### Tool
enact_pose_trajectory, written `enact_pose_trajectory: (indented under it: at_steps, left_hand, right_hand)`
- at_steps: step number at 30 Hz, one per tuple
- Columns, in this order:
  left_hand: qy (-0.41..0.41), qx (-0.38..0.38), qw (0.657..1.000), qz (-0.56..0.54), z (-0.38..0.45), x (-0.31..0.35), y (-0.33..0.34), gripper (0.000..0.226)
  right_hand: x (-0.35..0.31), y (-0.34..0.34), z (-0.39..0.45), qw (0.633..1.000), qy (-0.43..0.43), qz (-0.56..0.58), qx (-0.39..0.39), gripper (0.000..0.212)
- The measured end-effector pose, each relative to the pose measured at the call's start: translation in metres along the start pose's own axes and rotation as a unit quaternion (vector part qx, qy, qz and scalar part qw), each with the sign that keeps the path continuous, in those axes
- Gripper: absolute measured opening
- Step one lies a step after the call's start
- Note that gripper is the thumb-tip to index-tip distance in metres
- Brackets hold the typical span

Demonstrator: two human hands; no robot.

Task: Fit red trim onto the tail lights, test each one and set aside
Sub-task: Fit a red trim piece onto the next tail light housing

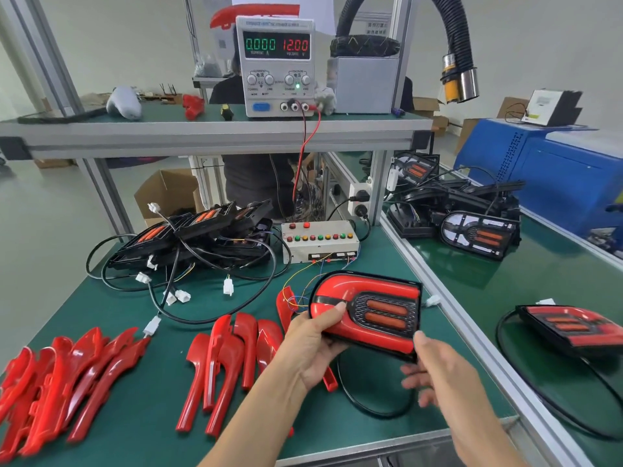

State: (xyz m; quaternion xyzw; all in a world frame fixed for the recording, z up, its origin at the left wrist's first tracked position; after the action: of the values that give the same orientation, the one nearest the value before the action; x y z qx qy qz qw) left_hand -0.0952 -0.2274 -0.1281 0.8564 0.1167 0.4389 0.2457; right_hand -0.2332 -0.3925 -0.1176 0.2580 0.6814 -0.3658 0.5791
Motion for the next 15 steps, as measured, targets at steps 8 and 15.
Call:
enact_pose_trajectory:
  at_steps: [8, 15]
  left_hand:
    - [0.075, -0.024, 0.996, -0.043, -0.022, 0.005, -0.002, 0.055]
    - [0.105, -0.052, 0.991, -0.069, -0.032, 0.010, -0.006, 0.058]
  right_hand:
    - [-0.009, 0.014, -0.003, 1.000, 0.001, 0.021, -0.004, 0.027]
    - [-0.023, 0.014, -0.013, 0.999, -0.036, 0.030, -0.010, 0.052]
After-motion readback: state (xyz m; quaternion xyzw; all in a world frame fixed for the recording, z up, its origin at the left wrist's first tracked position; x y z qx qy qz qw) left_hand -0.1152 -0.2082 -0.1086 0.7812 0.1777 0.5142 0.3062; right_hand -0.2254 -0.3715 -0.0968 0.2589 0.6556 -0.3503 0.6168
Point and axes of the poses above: each hand's wrist, its own z-axis towards the middle knuckle, its own y-axis out of the palm, x = y × z, the point moved 10 cm from there along z, towards the middle knuckle, and after that the axes turned 14 degrees about x, right-handed, at the moved point
